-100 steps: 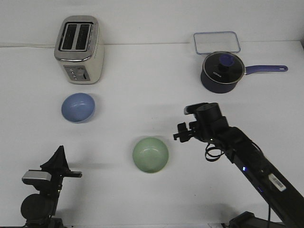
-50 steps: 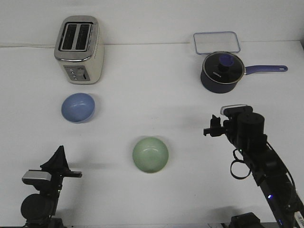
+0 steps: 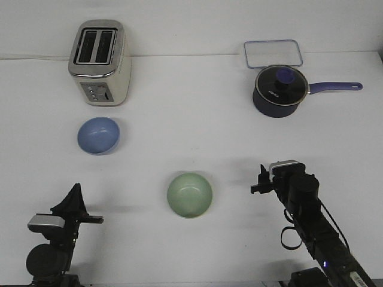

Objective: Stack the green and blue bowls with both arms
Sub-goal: 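Withdraw the right gripper back toward the robot, then reach the left gripper forward and grasp the rim of the light blue bowl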

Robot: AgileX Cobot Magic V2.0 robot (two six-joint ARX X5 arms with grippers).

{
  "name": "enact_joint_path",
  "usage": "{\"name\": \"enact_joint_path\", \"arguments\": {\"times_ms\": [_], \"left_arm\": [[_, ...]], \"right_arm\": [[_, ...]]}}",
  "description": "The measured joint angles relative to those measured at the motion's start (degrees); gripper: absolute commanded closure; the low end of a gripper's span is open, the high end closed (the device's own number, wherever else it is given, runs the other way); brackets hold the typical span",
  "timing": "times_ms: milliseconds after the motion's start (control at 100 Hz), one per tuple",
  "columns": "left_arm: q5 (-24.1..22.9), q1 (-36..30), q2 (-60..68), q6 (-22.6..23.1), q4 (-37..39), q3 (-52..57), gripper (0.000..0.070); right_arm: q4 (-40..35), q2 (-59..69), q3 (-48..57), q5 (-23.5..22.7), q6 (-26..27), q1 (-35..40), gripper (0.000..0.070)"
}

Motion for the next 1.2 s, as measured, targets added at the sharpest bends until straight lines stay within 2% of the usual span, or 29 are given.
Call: {"name": "enact_joint_path", "arguments": {"times_ms": [660,760,970,1200], "left_arm": [[0.0,0.0,0.0,-0.5,0.6,0.0,0.0688],[0.0,0.0,0.4,-1.4,-4.3,2.1,0.0688],[0.0,0.0,8.7,-3.0,-14.1,19.7,0.0688],[0.0,0.0,29.9,-2.8,-31.5,44.9,0.0688]], "right_arm": [[3.2,0.0,0.0,0.1,0.0,0.0,0.0339],[3.3,0.0,0.0,0.1,0.0,0.0,0.0339],[3.3,0.0,0.0,0.1,0.0,0.0,0.0339],[3.4,0.0,0.0,0.1,0.0,0.0,0.0339]]}}
